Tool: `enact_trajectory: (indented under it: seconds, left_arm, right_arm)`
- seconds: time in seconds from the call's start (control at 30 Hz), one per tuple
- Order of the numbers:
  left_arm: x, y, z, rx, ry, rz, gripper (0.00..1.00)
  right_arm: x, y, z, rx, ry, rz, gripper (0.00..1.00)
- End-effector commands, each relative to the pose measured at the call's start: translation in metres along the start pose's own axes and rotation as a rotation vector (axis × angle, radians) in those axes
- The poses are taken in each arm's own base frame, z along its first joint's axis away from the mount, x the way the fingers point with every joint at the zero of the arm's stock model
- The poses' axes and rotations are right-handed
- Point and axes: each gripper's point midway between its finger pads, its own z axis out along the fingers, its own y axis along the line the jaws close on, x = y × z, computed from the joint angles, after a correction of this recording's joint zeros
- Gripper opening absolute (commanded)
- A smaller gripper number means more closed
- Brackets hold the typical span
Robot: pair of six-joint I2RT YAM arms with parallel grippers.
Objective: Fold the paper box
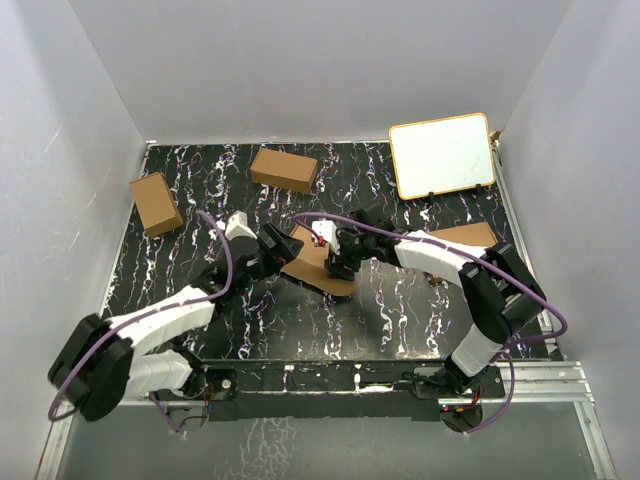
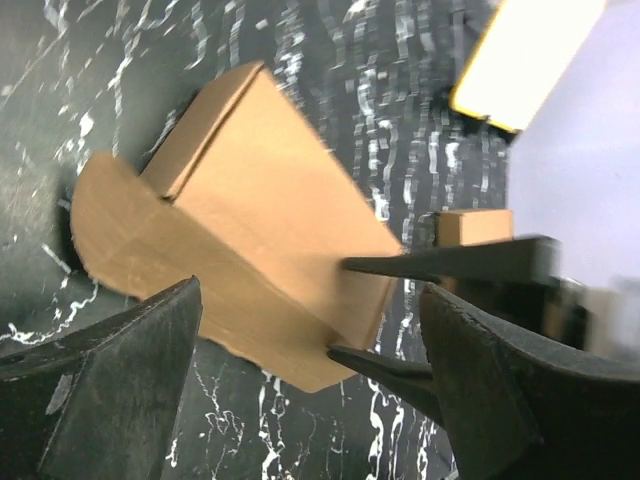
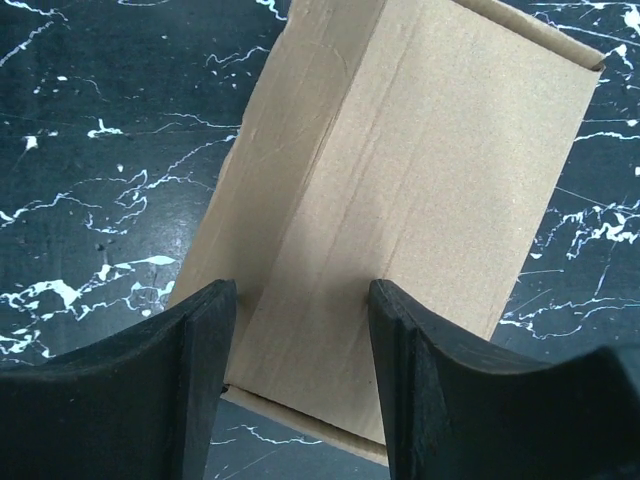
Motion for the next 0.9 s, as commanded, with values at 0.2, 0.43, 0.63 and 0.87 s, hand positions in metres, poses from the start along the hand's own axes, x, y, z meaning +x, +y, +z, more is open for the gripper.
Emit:
enact_trajectory:
  seconds: [0.2,0.43,0.63,0.87]
  left_arm:
    - [-0.035,-0.002,-0.024,0.099,0.054,0.388,0.92]
    - [-0.055,0.004,-0.002,0.084,0.143,0.446,0.87]
    - [-0.058,0.007,0.022,0.121,0.220,0.420,0.81]
    - [-0.063,0.007,0.024,0.216,0.210,0.367,0.80]
  right_arm:
    - [-0.030,0.019,-0.036,-0.164,-0.181,0.124,0.62]
    - [-0.034,0.002,-0.071,-0.126,-0.295,0.224,0.60]
    - [-0.004,-0.022,-0.062,-0.022,-0.240,0.396,0.18]
    - [0.031,-0.044,-0.060,0.025,-0.189,0.565,0.15]
